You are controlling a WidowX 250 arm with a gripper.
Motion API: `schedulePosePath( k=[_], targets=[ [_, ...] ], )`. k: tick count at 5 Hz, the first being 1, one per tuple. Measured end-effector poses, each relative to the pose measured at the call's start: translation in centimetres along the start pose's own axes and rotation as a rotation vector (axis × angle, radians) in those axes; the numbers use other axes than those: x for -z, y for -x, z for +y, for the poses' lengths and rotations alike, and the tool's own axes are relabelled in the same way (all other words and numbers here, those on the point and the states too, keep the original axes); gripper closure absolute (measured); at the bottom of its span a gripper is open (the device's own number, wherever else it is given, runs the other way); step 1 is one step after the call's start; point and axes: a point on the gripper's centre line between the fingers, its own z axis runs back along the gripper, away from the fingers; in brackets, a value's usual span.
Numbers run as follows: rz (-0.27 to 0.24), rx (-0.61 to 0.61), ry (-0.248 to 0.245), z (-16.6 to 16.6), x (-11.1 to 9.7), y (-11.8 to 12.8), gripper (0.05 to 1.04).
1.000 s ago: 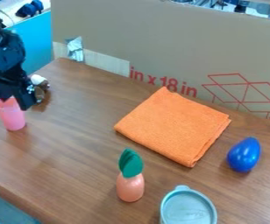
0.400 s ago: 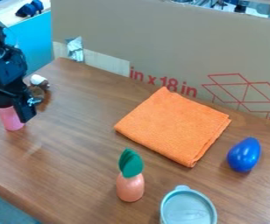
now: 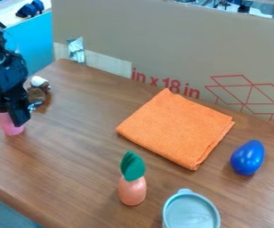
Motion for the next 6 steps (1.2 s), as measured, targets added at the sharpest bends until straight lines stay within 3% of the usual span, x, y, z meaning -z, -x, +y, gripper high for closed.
schedulePosePath(
  k=[1, 2, 3, 4, 6],
  targets=[
    [-0.004, 0.010, -0.005, -0.1, -0.2, -0.2, 0.914],
    [0.008, 0.033, -0.053, -1.1, -1.6, -0.4, 0.983],
    [-0.077, 0.118, -0.115, -4.4, -4.9, -0.8, 0.986],
    [-0.090, 0.197, -0.114, -7.9, -5.5, 0.1, 0.986],
    [-0.032, 0.401, -0.063, -13.5, -3.0, 3.2, 0.986]
  ],
)
